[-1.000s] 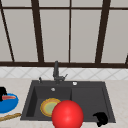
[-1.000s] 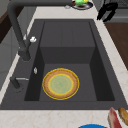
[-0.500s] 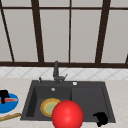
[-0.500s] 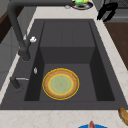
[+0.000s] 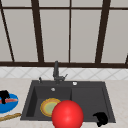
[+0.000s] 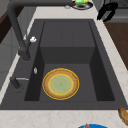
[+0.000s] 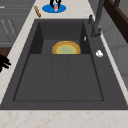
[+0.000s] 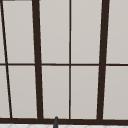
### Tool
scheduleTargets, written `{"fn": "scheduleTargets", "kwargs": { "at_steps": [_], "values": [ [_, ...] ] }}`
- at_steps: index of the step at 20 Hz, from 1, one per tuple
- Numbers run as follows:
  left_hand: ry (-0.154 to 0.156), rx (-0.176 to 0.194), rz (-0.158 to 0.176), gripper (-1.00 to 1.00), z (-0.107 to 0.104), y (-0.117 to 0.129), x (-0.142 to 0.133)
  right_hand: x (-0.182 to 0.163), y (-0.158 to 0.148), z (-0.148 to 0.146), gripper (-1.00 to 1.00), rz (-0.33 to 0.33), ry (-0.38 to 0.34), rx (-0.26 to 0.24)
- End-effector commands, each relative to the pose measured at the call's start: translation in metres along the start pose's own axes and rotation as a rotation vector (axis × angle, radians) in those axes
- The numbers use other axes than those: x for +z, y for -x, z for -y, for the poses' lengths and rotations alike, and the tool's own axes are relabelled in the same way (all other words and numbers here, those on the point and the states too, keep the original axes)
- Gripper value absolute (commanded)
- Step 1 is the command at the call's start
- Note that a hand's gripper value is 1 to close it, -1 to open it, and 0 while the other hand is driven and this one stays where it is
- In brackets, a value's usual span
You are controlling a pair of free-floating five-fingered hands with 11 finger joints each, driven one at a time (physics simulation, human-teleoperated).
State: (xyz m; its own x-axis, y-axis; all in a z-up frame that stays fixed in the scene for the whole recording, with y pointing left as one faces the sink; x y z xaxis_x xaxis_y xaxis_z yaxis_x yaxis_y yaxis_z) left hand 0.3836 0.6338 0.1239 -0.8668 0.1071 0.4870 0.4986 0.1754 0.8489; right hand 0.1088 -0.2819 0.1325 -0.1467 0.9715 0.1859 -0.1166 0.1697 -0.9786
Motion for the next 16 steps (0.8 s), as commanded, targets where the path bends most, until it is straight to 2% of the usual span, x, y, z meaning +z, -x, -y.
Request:
{"fn": "scheduleTargets", "kwargs": {
  "at_steps": [1,2,3,4,6,7,9,13,16],
  "values": [
    [0.022,0.009,0.038,1.00,0.012,0.024,0.021,0.000,0.000,0.000,0.00,0.000,0.000,0.000],
    [0.011,0.001,0.049,1.00,0.003,0.018,0.022,0.000,0.000,0.000,0.00,0.000,0.000,0.000],
    [-0.008,-0.003,0.043,-1.00,-0.008,0.007,0.013,0.000,0.000,0.000,0.00,0.000,0.000,0.000],
    [-0.075,-0.005,0.001,-1.00,-0.020,-0.003,0.007,0.000,0.000,0.000,0.00,0.000,0.000,0.000],
    [-0.072,0.017,-0.014,-1.00,-0.030,-0.009,0.003,0.000,0.000,0.000,0.00,0.000,0.000,0.000],
    [-0.059,0.027,-0.030,-1.00,-0.034,-0.014,0.001,0.000,0.000,0.000,0.00,0.000,0.000,0.000],
    [-0.052,0.034,-0.046,-1.00,-0.039,-0.021,0.001,0.000,0.000,0.000,0.00,0.000,0.000,0.000],
    [-0.037,0.048,-0.031,-1.00,-0.043,-0.039,-0.001,0.000,0.000,0.000,0.00,0.000,0.000,0.000],
    [-0.037,0.051,-0.022,-1.00,-0.044,-0.050,-0.001,0.000,0.000,0.000,0.00,0.000,0.000,0.000]
  ]
}}
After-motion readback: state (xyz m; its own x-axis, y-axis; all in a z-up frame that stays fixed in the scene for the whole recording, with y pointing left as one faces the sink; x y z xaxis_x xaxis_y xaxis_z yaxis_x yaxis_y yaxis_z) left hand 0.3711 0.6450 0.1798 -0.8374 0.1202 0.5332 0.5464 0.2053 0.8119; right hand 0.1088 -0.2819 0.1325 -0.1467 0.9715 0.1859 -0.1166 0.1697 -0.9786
